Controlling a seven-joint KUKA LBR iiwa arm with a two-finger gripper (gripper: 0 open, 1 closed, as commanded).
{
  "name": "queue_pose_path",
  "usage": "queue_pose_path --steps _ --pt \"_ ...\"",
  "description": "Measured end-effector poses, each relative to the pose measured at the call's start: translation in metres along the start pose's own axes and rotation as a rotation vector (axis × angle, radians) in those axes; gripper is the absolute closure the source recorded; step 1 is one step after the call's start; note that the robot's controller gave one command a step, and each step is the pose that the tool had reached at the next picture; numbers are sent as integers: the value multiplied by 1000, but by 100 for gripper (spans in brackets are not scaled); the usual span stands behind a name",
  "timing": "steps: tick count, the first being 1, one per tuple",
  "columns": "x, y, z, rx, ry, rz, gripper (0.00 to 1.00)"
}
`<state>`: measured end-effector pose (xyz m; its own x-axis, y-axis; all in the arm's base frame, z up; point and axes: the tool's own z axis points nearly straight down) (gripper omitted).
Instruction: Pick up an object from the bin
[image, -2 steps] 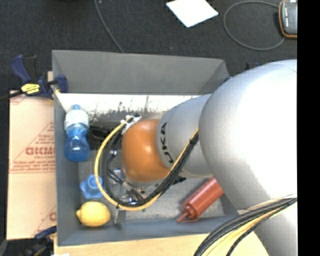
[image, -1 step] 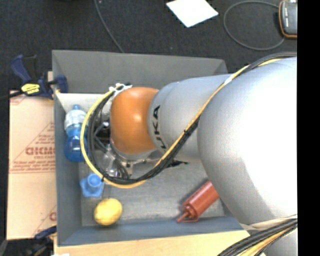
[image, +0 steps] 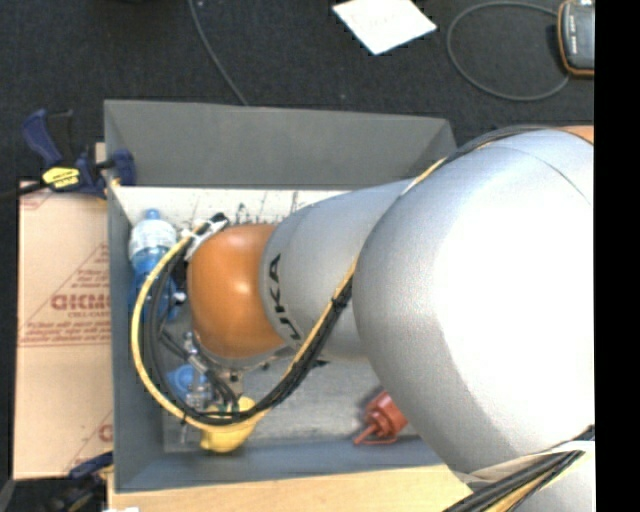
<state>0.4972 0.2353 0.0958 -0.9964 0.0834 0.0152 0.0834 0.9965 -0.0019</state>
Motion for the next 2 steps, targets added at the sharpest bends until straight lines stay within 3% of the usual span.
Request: queue_pose_path --steps 1,2 --pt "-31 -12 29 -4 -15 341 0" --pt "18 -23 28 -2 -2 178 100"
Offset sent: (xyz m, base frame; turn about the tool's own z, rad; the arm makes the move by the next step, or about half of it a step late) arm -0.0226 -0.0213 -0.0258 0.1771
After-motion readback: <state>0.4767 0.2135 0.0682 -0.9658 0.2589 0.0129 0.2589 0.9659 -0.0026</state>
